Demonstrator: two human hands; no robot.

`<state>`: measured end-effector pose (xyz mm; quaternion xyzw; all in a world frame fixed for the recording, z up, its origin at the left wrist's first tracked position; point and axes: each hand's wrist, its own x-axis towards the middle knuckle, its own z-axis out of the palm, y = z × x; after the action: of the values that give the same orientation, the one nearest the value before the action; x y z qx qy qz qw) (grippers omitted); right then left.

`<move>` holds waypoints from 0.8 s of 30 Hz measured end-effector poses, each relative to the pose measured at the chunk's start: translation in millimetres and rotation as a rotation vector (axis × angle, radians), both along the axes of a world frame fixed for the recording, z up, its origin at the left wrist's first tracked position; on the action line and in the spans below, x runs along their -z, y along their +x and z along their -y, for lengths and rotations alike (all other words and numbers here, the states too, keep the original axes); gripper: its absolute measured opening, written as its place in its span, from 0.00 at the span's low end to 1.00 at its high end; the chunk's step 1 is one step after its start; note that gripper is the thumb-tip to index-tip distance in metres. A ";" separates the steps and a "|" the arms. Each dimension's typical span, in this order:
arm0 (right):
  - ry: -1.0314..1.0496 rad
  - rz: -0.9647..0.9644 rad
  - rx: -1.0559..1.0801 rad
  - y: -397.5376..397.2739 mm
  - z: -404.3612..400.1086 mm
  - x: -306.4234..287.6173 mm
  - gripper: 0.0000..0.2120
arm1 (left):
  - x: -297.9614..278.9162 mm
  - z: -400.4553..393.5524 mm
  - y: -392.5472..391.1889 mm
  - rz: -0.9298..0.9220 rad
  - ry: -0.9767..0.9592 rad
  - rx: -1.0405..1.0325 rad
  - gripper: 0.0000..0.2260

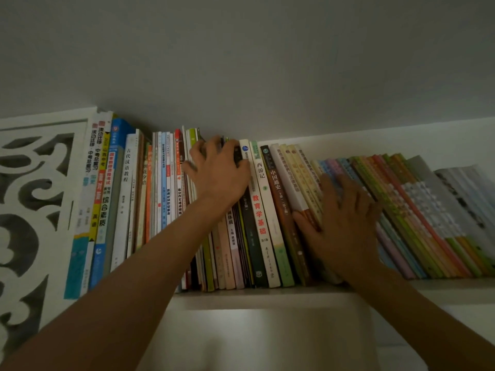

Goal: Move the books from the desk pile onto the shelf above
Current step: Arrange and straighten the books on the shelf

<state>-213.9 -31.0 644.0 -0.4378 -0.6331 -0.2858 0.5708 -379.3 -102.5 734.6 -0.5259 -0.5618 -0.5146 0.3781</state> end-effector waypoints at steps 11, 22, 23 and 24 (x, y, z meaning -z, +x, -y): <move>0.075 0.254 -0.139 -26.2 10.3 -75.8 0.33 | -8.6 -0.3 8.9 0.098 0.009 0.004 0.18; 0.189 0.272 -0.186 -10.0 -3.8 -78.9 0.24 | -17.8 12.4 39.2 0.135 0.016 -0.095 0.16; 0.194 0.269 -0.183 -7.3 -4.3 -78.4 0.24 | -18.5 14.5 44.4 0.139 0.012 -0.070 0.15; 0.198 0.265 -0.179 -4.4 -5.2 -78.2 0.24 | -18.9 16.7 50.0 0.140 0.004 -0.025 0.13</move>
<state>-218.3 -25.8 722.3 -0.2797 -0.7081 -0.3498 0.5459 -329.3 -119.2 753.5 -0.4807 -0.5926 -0.5464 0.3452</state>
